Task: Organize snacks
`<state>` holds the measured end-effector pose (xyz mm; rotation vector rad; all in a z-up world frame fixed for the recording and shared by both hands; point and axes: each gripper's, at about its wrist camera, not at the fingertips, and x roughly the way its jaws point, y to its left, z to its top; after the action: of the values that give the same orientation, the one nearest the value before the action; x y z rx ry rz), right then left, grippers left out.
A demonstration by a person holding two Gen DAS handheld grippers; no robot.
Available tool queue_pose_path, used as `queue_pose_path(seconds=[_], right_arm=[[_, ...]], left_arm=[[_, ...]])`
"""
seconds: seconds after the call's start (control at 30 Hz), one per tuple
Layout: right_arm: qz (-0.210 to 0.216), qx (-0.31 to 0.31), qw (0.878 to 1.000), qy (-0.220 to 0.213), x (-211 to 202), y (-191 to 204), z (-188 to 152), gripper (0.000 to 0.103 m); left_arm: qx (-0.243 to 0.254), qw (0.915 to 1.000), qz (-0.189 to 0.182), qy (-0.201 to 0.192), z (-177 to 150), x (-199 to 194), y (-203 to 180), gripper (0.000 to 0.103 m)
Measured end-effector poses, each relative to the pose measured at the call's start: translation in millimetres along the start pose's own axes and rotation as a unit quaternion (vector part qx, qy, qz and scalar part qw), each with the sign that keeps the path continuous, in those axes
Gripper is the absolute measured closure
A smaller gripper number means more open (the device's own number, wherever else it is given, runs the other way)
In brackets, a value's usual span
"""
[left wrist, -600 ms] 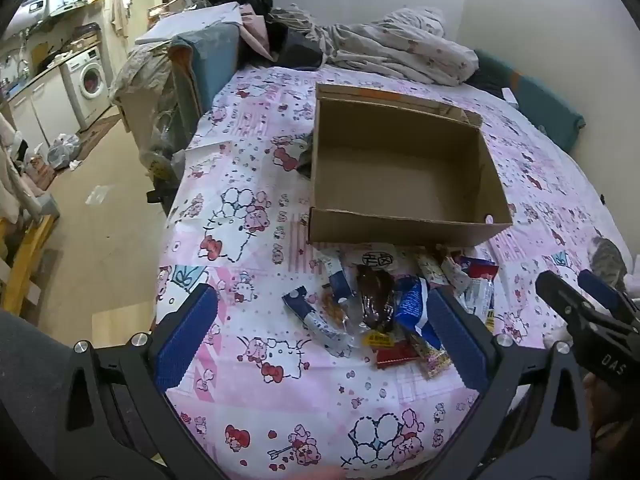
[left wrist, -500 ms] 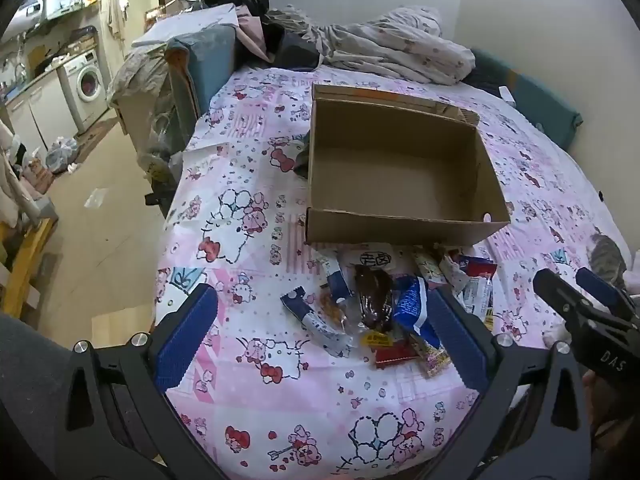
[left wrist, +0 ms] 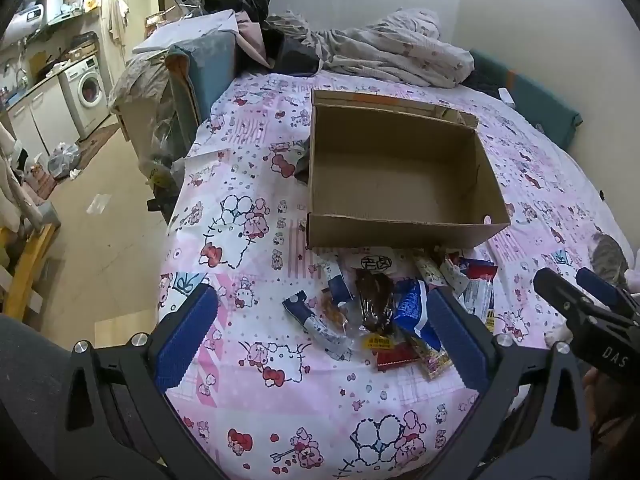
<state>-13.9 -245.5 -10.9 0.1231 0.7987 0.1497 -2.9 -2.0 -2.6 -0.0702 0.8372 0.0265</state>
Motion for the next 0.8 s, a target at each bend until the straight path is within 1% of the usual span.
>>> queue_pose_path(seconds=[0.2, 0.8], right_arm=[[-0.001, 0.000, 1.000, -0.001, -0.3, 0.2, -0.7, 0.000], [0.002, 0.003, 1.000, 0.001, 0.2, -0.6, -1.3, 0.000]], left_arm=[[0.001, 1.0000, 0.001, 0.001, 5.1, -5.7, -1.5, 0.000], [-0.003, 1.0000, 0.002, 0.003, 5.9, -4.6, -1.0, 0.000]])
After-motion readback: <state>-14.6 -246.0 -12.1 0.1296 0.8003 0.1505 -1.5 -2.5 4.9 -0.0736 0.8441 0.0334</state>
